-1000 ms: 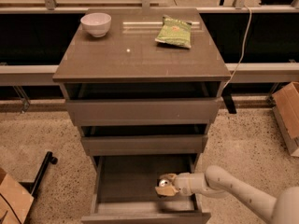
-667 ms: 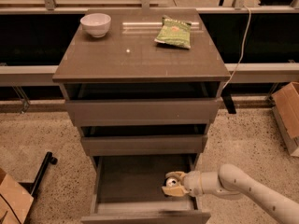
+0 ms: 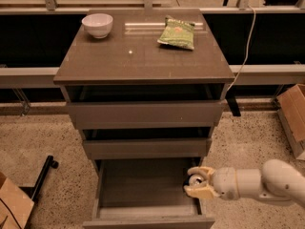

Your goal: Pick pepsi can from bottom drawer and place on counter

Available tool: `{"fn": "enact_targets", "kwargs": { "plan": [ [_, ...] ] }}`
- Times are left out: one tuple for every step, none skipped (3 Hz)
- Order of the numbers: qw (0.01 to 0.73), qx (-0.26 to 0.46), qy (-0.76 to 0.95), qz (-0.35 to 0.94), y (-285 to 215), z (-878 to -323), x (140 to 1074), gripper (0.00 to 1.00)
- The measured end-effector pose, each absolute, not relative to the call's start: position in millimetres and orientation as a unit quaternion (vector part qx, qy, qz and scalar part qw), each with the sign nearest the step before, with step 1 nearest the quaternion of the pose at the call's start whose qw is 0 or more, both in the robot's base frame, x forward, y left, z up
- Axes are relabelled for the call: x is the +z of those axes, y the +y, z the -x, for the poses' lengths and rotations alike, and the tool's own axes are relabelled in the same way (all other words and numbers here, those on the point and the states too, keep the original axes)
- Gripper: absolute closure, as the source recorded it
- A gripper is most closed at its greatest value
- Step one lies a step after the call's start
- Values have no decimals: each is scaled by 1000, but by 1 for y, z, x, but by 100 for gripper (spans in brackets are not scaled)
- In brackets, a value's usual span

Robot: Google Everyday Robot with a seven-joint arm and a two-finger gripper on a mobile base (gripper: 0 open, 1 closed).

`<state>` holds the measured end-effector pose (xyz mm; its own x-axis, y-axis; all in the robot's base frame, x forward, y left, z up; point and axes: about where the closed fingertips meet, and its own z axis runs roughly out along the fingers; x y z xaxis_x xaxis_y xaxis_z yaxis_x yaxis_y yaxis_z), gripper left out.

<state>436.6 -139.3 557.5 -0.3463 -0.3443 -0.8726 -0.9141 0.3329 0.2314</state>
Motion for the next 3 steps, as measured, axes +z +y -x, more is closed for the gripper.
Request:
{"fn": "enact_targets", "kwargs": {
  "plan": [
    [383,337,728,459,-153,-445,646,100],
    [400,273,720,498,-162,-478,753,100],
    [421,255,713,499,-168,-491,781,100]
  ]
}}
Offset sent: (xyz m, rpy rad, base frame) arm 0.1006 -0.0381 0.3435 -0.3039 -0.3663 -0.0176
